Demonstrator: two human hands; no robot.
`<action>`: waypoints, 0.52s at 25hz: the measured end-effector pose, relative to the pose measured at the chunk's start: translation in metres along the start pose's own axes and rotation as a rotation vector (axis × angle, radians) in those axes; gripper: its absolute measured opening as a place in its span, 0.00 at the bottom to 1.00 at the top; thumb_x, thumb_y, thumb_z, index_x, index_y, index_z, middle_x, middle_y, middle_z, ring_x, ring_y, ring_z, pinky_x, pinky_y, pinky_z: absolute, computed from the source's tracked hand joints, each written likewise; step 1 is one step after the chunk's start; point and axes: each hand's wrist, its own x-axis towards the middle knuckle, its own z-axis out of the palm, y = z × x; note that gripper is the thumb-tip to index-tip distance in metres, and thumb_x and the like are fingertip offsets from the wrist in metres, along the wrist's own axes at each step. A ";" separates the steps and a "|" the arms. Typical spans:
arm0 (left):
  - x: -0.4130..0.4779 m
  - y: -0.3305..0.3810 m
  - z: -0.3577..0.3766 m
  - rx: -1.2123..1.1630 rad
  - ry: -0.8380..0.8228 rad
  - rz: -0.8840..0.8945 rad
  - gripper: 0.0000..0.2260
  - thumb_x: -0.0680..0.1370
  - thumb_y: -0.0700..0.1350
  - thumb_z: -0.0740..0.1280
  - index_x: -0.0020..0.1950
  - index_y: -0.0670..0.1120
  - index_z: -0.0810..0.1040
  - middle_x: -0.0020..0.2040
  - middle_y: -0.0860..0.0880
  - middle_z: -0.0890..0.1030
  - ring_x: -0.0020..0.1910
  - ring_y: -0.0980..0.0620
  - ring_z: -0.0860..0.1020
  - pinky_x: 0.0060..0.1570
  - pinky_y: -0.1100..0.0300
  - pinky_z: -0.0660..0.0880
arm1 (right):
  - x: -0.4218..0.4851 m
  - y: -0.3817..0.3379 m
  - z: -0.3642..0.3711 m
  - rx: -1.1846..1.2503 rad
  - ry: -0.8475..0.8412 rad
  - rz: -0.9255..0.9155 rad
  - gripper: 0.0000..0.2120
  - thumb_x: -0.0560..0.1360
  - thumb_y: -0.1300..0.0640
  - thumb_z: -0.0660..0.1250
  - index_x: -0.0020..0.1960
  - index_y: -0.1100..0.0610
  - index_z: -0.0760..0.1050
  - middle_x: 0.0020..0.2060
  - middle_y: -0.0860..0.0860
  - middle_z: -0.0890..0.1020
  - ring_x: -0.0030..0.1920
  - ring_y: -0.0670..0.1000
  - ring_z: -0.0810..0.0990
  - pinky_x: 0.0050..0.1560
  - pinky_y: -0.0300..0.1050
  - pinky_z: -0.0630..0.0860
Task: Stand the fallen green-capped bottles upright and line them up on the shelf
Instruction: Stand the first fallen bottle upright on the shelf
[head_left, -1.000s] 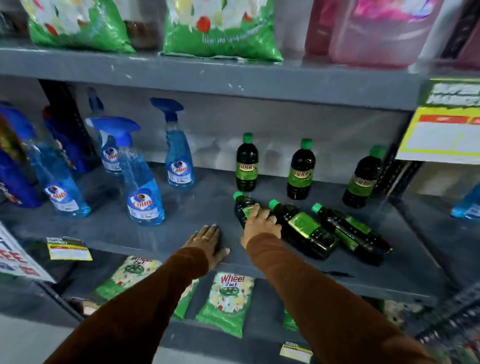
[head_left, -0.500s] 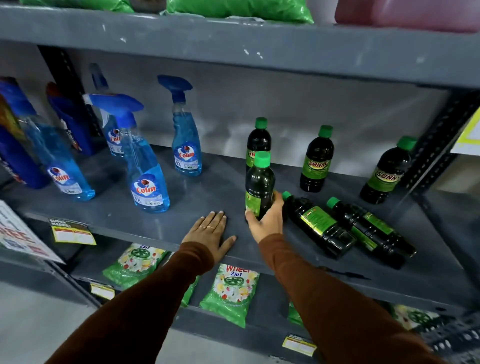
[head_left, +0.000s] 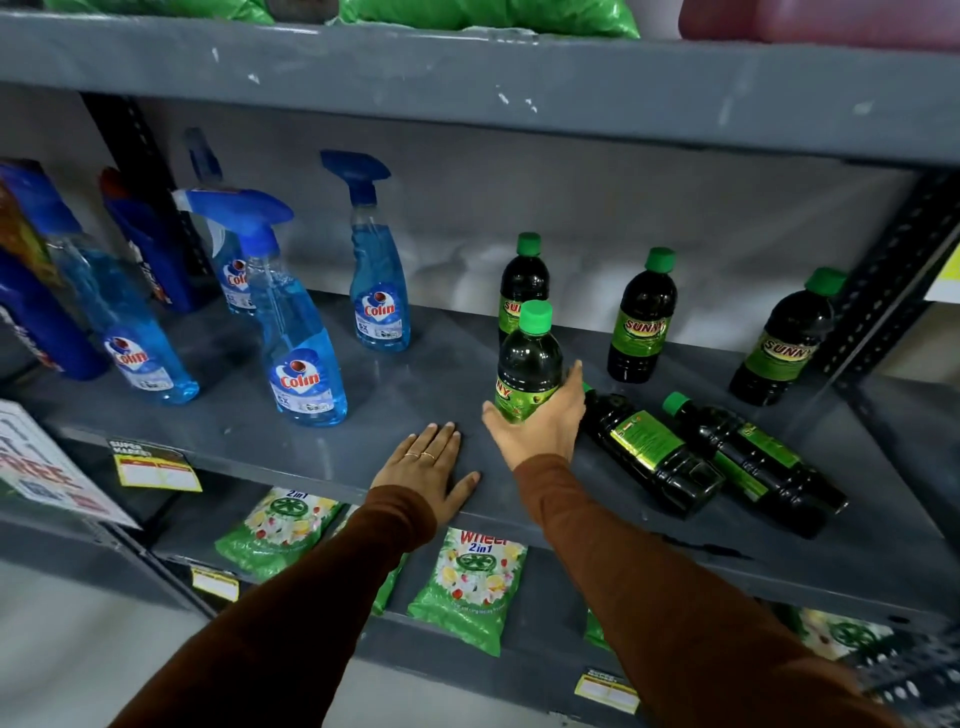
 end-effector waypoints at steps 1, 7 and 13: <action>0.001 0.000 0.001 -0.001 -0.004 -0.002 0.43 0.64 0.66 0.33 0.75 0.47 0.48 0.78 0.50 0.51 0.77 0.52 0.49 0.75 0.56 0.44 | -0.002 -0.004 0.002 -0.092 0.052 0.010 0.54 0.56 0.48 0.79 0.71 0.63 0.53 0.66 0.64 0.66 0.66 0.63 0.64 0.68 0.58 0.64; 0.001 -0.002 0.002 0.004 0.011 -0.003 0.45 0.64 0.70 0.31 0.75 0.47 0.48 0.78 0.51 0.51 0.77 0.52 0.49 0.75 0.56 0.44 | 0.007 -0.001 -0.001 0.082 -0.065 0.085 0.53 0.55 0.61 0.76 0.72 0.59 0.50 0.64 0.61 0.70 0.64 0.59 0.71 0.67 0.54 0.69; -0.007 -0.003 -0.001 -0.044 0.018 0.014 0.53 0.59 0.72 0.23 0.75 0.46 0.52 0.77 0.49 0.55 0.76 0.51 0.52 0.75 0.56 0.47 | 0.014 0.013 -0.002 0.155 -0.225 0.148 0.42 0.59 0.63 0.77 0.68 0.60 0.60 0.62 0.60 0.74 0.62 0.57 0.74 0.63 0.46 0.71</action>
